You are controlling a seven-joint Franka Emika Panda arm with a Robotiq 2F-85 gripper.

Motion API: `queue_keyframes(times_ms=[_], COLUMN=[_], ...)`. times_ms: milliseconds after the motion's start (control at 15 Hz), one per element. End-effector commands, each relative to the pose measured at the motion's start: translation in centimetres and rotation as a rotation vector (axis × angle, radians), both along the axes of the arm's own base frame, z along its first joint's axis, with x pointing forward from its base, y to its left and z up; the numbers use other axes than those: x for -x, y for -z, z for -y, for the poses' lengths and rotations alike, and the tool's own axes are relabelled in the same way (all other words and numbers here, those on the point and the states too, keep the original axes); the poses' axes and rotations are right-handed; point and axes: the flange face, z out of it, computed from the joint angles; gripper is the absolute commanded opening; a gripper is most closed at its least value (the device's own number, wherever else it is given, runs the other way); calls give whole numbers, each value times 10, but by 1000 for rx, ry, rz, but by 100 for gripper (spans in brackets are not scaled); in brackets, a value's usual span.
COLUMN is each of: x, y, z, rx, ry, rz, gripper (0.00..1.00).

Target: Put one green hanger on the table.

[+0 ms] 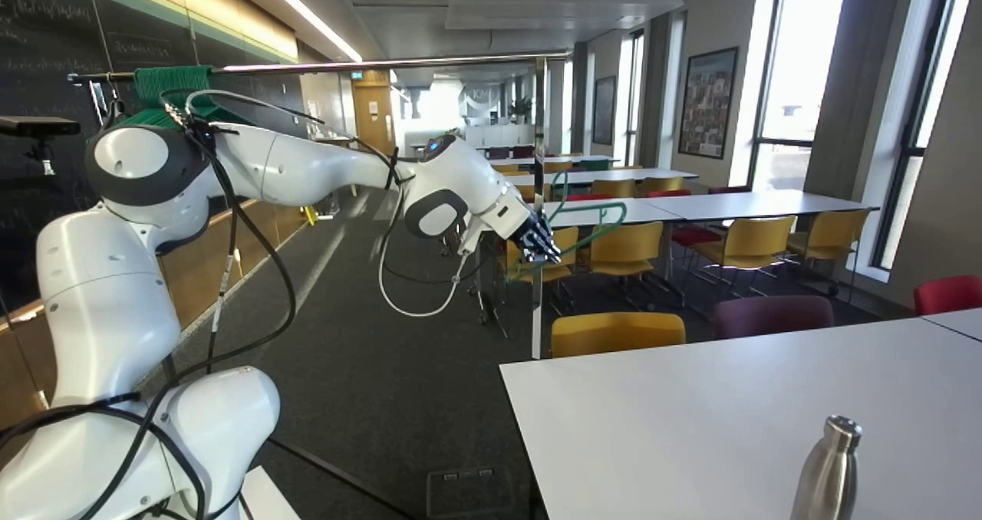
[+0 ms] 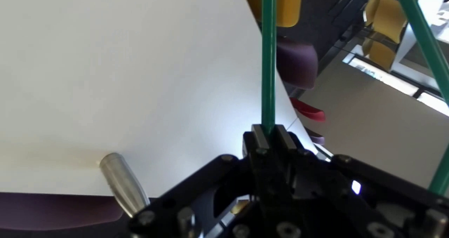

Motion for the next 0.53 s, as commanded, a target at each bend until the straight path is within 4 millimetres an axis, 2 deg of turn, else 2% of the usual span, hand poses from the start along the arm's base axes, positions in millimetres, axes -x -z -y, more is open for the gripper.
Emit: queue_keyframes(times_ms=[0, 133, 467], x=[7, 4, -13], y=[45, 66, 87], z=[38, 45, 46], rx=[46, 32, -102], ry=[58, 50, 55], rz=[-136, -181, -180], gripper=[2, 2, 2])
